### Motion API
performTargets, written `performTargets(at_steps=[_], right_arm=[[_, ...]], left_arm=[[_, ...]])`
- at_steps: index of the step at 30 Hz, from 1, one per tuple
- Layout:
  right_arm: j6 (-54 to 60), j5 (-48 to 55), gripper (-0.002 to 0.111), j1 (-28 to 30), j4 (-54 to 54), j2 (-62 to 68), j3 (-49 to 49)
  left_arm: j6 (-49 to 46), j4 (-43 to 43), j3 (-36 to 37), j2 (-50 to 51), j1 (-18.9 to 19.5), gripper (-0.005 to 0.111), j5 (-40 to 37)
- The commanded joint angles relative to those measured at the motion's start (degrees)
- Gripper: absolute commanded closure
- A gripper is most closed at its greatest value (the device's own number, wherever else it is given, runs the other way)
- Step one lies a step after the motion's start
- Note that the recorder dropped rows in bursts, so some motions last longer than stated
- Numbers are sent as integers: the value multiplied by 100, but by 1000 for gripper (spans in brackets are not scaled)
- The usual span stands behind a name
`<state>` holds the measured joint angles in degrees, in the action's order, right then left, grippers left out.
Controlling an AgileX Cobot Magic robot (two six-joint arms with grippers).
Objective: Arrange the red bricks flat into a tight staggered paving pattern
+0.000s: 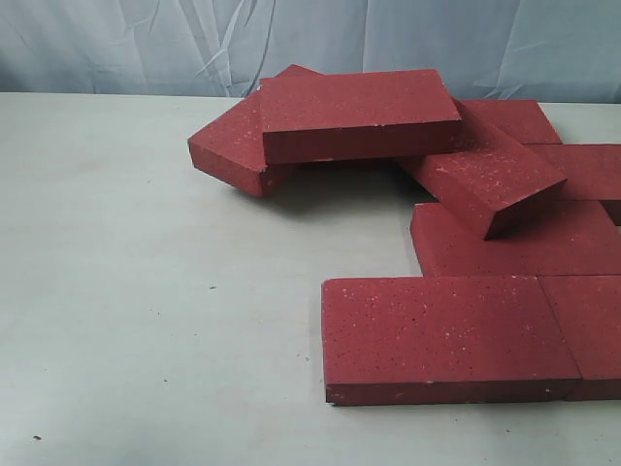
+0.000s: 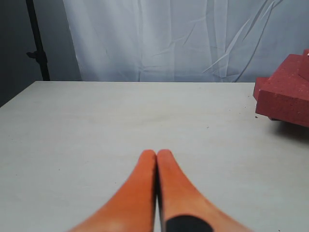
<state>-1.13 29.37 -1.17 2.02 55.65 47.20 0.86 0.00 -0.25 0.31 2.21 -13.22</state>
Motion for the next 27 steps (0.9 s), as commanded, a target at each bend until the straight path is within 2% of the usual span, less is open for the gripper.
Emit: performTargets(at_steps=[1, 7, 18, 27], right_arm=[[1, -236, 109, -7, 25, 593, 120], [59, -686, 109, -7, 421, 1180, 144], [303, 94, 109, -7, 452, 2349, 1284], [303, -170, 109, -7, 453, 2524, 1312]], left_arm=[[14, -38, 25, -31, -11, 107, 5], [14, -38, 25, -31, -11, 107, 5], [14, 0, 25, -31, -11, 107, 16], [14, 0, 25, -31, -11, 107, 41]])
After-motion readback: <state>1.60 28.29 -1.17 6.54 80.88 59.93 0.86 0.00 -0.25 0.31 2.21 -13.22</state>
